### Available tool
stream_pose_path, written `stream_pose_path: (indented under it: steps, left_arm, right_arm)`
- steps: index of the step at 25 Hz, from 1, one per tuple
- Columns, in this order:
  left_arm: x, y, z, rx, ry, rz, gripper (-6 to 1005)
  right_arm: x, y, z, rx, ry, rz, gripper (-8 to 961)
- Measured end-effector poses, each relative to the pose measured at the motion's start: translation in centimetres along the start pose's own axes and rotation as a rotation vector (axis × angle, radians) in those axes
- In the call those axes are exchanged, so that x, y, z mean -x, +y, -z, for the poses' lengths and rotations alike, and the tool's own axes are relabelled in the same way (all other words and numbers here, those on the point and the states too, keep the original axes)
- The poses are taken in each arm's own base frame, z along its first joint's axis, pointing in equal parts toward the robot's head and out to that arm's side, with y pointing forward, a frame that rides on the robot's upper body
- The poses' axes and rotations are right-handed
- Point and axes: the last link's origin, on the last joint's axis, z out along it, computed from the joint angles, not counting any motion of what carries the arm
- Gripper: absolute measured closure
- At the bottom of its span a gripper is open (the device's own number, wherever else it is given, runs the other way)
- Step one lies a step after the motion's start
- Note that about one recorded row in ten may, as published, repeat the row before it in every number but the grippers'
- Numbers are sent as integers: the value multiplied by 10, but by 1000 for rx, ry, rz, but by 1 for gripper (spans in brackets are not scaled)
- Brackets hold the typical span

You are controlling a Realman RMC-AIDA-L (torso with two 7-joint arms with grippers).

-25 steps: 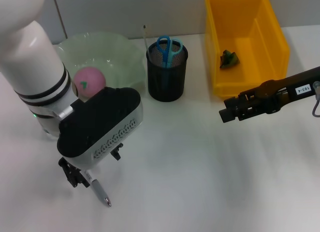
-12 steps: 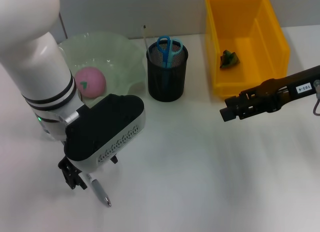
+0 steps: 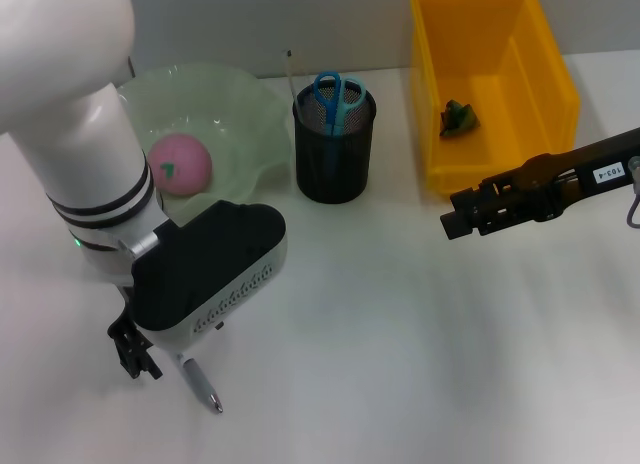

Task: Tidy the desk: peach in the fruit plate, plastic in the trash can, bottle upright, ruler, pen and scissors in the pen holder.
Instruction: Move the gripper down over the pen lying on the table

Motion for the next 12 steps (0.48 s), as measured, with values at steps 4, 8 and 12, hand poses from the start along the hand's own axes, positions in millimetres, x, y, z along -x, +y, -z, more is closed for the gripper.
stream_pose_path:
  steps: [4, 8, 12]
  left_arm:
    - [1, 0, -2, 5, -4, -7, 168]
    - [1, 1, -4, 16, -11, -22, 195]
    - [0, 2, -6, 20, -13, -29, 247]
  right_arm:
    - [0, 0, 0, -1, 0, 0, 277]
    - [1, -1, 0, -4, -1, 0, 277]
    - [2, -1, 0, -8, -3, 2, 277]
